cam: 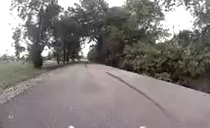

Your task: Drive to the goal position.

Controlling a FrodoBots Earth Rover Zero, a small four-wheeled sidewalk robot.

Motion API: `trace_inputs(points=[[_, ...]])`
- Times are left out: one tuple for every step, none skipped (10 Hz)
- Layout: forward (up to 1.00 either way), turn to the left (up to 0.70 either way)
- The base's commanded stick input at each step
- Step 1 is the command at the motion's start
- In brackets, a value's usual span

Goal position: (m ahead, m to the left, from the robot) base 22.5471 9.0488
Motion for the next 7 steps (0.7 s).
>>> trace_inputs(points=[[0.7, 0.0], [0.7, 0.35], [0.7, 0.35], [0.7, 0.35], [0.7, 0.35], [0.7, 0.1], [0.7, 0.0]])
